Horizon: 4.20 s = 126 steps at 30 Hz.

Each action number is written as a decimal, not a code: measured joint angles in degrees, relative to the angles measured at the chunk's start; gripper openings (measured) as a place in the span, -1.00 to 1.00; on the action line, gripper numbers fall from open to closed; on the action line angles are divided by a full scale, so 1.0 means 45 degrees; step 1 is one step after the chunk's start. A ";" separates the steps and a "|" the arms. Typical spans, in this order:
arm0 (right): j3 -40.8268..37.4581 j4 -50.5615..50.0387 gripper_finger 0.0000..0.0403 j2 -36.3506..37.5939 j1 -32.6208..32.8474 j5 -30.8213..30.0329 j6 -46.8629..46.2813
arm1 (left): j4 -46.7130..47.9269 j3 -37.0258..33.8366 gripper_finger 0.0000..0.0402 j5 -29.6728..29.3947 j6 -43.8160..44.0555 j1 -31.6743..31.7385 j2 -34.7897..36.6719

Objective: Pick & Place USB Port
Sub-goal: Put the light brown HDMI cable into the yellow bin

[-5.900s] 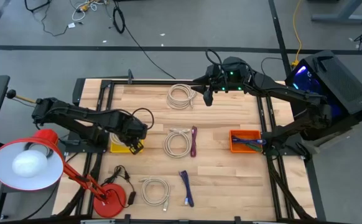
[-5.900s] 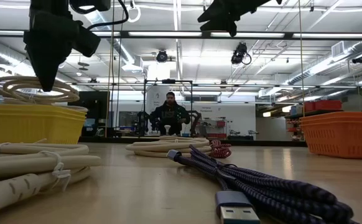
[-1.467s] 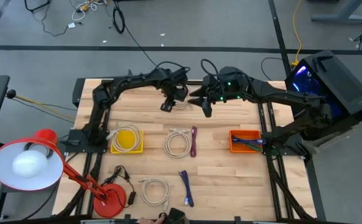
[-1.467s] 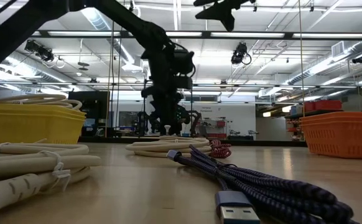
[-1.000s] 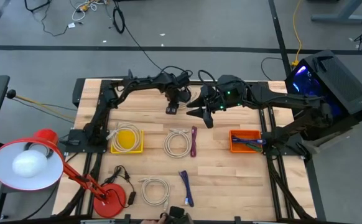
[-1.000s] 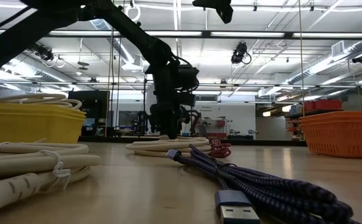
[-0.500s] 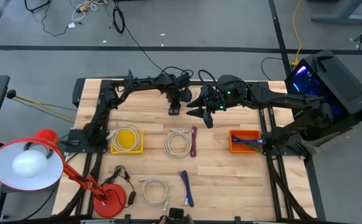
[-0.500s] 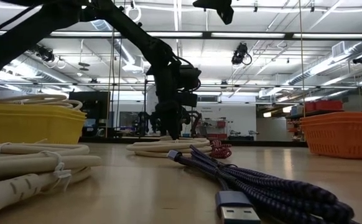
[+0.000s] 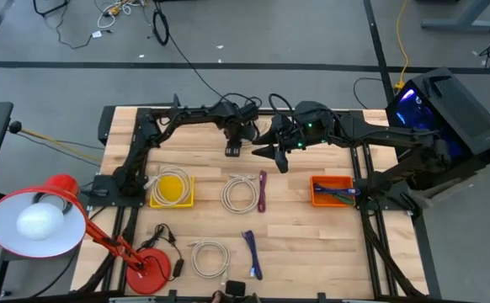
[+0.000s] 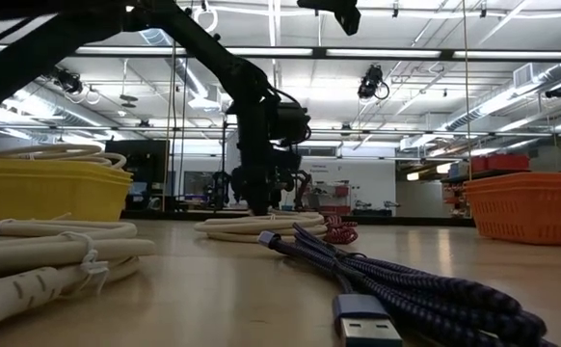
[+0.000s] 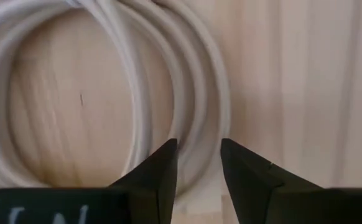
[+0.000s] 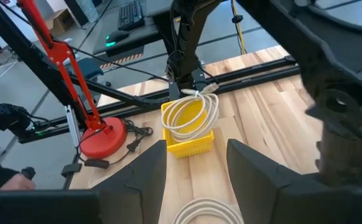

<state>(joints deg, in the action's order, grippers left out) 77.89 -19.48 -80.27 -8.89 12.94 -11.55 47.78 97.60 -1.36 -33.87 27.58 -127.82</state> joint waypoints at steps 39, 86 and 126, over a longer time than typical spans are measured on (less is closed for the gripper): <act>0.0000 -0.0346 -0.16 0.0000 0.0045 -0.0638 0.0362 | 0.2997 0.2087 -0.60 0.0953 0.1722 0.0472 0.0208; 0.0000 -0.0516 -0.16 0.0000 0.0109 -0.1481 0.1192 | 0.3748 0.1967 -0.92 -0.0563 0.2790 0.0469 0.0818; -0.0005 -0.1635 -0.16 0.0005 -0.1567 -0.1308 0.3228 | 0.9175 -0.4027 -0.92 -0.2328 2.1387 -0.9286 1.0662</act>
<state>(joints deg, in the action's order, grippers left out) 77.87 -26.83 -80.25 -15.94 7.05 2.97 89.07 79.48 -11.83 62.37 -14.21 -79.84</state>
